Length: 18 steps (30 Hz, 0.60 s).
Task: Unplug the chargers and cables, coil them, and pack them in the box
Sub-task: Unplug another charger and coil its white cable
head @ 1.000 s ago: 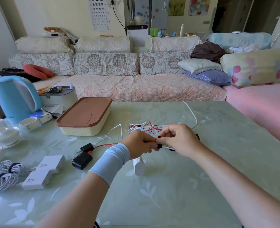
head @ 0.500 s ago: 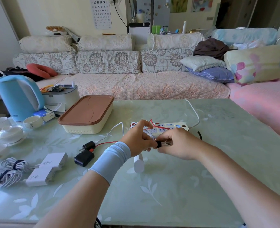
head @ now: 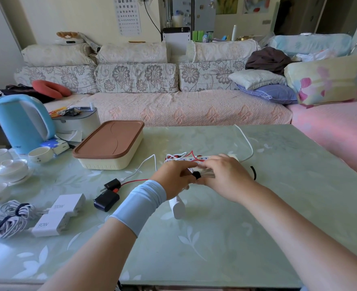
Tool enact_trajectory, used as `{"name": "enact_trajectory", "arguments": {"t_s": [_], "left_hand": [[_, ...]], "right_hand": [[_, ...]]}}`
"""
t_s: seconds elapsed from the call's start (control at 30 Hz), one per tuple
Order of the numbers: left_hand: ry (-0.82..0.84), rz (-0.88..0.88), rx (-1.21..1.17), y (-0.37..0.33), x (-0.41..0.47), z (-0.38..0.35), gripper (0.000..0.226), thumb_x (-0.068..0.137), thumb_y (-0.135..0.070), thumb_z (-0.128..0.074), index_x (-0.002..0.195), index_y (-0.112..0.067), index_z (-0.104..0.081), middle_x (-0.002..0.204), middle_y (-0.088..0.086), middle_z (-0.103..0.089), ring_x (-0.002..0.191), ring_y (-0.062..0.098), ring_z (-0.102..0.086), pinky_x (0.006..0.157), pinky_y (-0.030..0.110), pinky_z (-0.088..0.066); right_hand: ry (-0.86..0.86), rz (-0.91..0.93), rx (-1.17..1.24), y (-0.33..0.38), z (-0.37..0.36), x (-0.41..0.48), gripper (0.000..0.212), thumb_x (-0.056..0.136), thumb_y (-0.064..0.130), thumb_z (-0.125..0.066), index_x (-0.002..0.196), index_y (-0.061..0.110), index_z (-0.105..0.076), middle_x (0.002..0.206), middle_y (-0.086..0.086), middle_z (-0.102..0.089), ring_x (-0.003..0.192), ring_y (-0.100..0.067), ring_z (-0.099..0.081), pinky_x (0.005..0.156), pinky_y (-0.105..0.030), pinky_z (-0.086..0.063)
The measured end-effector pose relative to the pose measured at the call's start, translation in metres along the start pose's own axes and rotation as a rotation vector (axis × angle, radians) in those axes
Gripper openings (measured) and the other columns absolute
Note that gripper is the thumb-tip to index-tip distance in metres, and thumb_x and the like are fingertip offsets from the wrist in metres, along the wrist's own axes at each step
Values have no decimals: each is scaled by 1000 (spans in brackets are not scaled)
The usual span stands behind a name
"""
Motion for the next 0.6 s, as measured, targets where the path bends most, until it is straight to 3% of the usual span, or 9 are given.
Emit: {"name": "enact_trajectory", "arguments": {"t_s": [0.07,0.1,0.17,0.23,0.3,0.37,0.43,0.5,0.6], "left_hand": [[-41,46,-53,6,0,8,22,91,-12,-56,107,-23,-66,65,-9,-61,54,6,-59,64,21,-48],[-57,72,-93,9,-1,11,17,92,-9,-54,99,-16,-68,66,-3,-61,57,13,-60,65,24,-49],[-90,149,-244,20,-3,18,17,93,-4,-49,93,-8,-66,72,4,-62,60,21,-59,65,29,-52],[-123,258,-465,36,-7,21,18,94,-1,-47,95,-7,-64,78,6,-61,61,21,-58,72,37,-55],[-160,336,-636,49,-14,27,16,93,-1,-48,96,-4,-63,81,10,-60,66,23,-59,83,47,-54],[-189,359,-719,57,-22,35,14,93,0,-49,98,-1,-62,82,13,-59,71,22,-61,85,50,-54],[-207,351,-734,64,-31,46,11,92,1,-51,93,-2,-62,80,12,-60,74,22,-61,79,44,-56],[-212,328,-689,70,-40,58,9,89,2,-57,91,-5,-63,80,10,-62,76,22,-62,75,38,-58],[-229,299,-496,84,-52,83,16,83,0,-68,97,-5,-61,83,5,-65,79,21,-64,77,36,-59]], "right_hand": [[-44,-104,-57,-11,2,-1,78,77,56,-73,142,22,-46,132,-3,-53,121,-28,-49,98,-39,-42],[-84,-181,-3,-16,4,-2,84,77,51,-74,146,18,-38,136,-7,-48,124,-29,-46,100,-39,-41],[-161,-364,254,-23,-1,-6,74,83,34,-70,144,15,-34,136,-10,-46,123,-29,-48,98,-36,-40],[2,-475,457,-15,-29,-7,56,85,29,-62,136,19,-42,128,-5,-55,116,-26,-55,91,-32,-44],[291,-411,507,17,-62,-11,48,85,36,-61,130,25,-50,118,3,-61,106,-19,-60,85,-28,-47],[438,-284,433,47,-82,-17,52,82,44,-67,128,28,-52,114,10,-58,105,-14,-58,86,-25,-46],[438,-179,328,61,-93,-12,45,80,44,-72,118,26,-55,99,14,-56,97,-13,-55,73,-20,-41],[378,-149,321,67,-95,-4,24,82,36,-71,97,23,-57,83,13,-53,85,-15,-54,59,-17,-35],[369,-144,380,78,-96,2,16,83,35,-65,81,22,-56,78,10,-54,73,-12,-52,59,-20,-37]]}}
Point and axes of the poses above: each hand's wrist, its own x-axis towards the middle knuckle, its own z-axis out of the back of the hand, y = z × x, the point moved 10 cm from there along x, towards the middle knuckle
